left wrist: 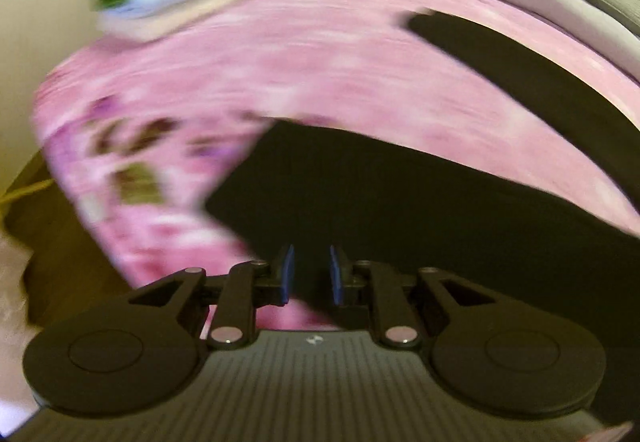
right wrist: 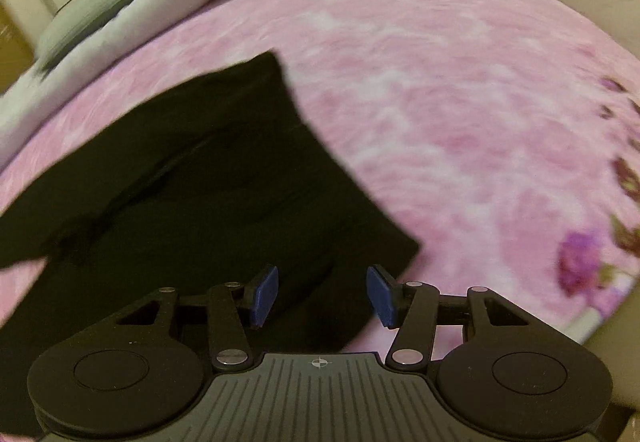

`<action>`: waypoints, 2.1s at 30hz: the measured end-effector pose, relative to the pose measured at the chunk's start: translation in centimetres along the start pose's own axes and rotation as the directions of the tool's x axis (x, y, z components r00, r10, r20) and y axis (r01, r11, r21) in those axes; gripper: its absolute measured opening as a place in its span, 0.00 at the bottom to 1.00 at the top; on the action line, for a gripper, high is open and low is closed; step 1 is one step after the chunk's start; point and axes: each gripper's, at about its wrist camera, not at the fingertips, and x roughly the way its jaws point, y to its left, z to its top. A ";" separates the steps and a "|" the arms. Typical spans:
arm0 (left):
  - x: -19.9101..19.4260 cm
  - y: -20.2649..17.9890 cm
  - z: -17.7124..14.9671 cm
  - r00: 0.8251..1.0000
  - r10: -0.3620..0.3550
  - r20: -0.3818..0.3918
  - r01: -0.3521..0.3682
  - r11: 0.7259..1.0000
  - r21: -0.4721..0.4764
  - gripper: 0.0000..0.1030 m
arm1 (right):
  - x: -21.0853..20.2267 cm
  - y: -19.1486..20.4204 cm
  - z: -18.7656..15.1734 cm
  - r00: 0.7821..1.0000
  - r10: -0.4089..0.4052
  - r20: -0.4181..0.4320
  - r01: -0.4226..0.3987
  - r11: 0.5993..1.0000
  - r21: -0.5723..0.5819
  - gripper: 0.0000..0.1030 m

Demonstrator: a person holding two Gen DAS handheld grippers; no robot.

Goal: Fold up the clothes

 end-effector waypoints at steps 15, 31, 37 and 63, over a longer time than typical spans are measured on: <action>-12.0 -6.8 -3.1 0.972 -0.034 -0.234 0.039 0.999 0.017 0.21 | -6.5 2.3 -0.7 0.982 0.037 -0.188 -0.030 0.999 0.043 0.52; -27.5 -13.6 -2.1 0.983 -0.156 -0.101 0.177 0.947 0.266 0.27 | -18.9 10.0 -0.7 0.973 0.149 -0.177 -0.188 0.955 -0.230 0.52; -29.0 -13.8 -3.0 0.984 -0.137 -0.110 0.165 0.939 0.303 0.27 | -20.5 8.8 -1.9 0.972 0.122 -0.200 -0.169 0.957 -0.237 0.52; -31.3 -12.9 -3.1 0.993 -0.110 -0.031 0.114 0.940 0.323 0.28 | -19.8 12.3 -2.9 0.955 0.145 -0.259 -0.226 0.920 -0.320 0.52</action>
